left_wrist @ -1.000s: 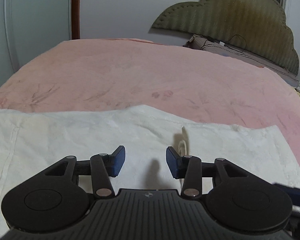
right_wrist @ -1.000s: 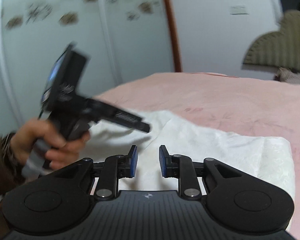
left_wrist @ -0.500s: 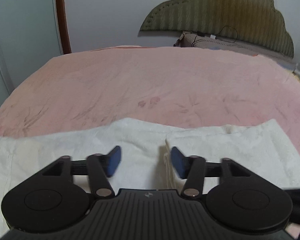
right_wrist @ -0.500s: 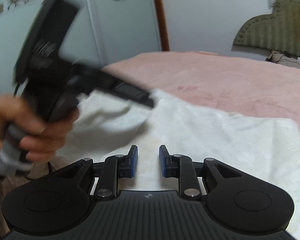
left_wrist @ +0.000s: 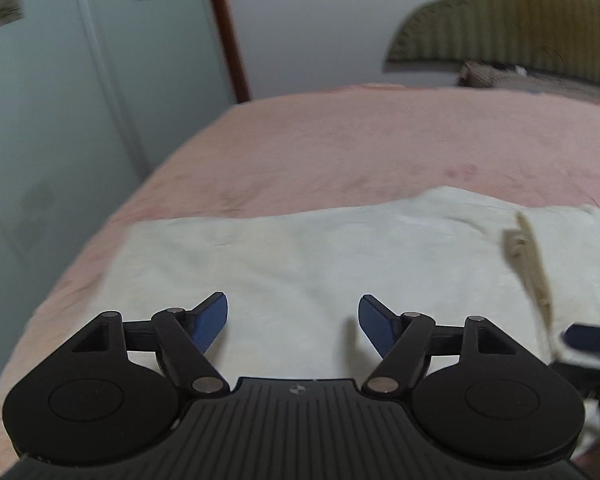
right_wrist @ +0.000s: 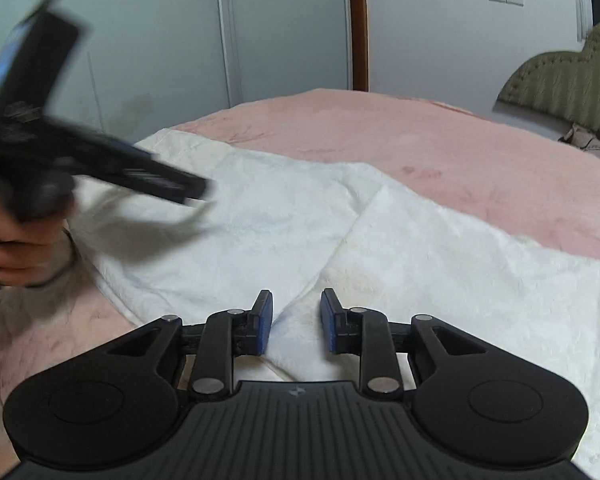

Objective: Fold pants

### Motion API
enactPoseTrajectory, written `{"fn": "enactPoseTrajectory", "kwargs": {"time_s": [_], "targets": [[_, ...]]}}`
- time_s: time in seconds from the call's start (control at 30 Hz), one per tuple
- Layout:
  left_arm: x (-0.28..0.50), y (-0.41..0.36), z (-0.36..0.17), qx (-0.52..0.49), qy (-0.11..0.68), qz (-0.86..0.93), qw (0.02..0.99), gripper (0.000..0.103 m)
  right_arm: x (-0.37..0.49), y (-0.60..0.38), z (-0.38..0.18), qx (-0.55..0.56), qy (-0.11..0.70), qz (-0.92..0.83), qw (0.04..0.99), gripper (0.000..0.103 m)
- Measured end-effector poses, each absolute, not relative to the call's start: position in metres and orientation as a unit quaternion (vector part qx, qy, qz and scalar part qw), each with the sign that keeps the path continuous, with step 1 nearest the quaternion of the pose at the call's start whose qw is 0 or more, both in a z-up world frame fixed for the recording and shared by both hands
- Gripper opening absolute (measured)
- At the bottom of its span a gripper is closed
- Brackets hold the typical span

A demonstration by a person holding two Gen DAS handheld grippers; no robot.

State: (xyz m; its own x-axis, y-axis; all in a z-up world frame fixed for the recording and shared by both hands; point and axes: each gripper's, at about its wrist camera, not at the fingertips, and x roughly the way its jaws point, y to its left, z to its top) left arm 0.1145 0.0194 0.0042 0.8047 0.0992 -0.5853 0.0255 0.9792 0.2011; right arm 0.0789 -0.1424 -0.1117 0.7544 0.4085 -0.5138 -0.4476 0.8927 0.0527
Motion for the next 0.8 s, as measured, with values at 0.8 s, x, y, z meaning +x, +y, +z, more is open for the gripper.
{"fn": "enactPoseTrajectory", "kwargs": {"time_s": [0.8], "targets": [[0.074,0.238,-0.030,-0.480,0.377,-0.059,0.790,0.085,0.035,0.085,-0.149,-0.467,0.065,0.298,0.830,0.042]]}}
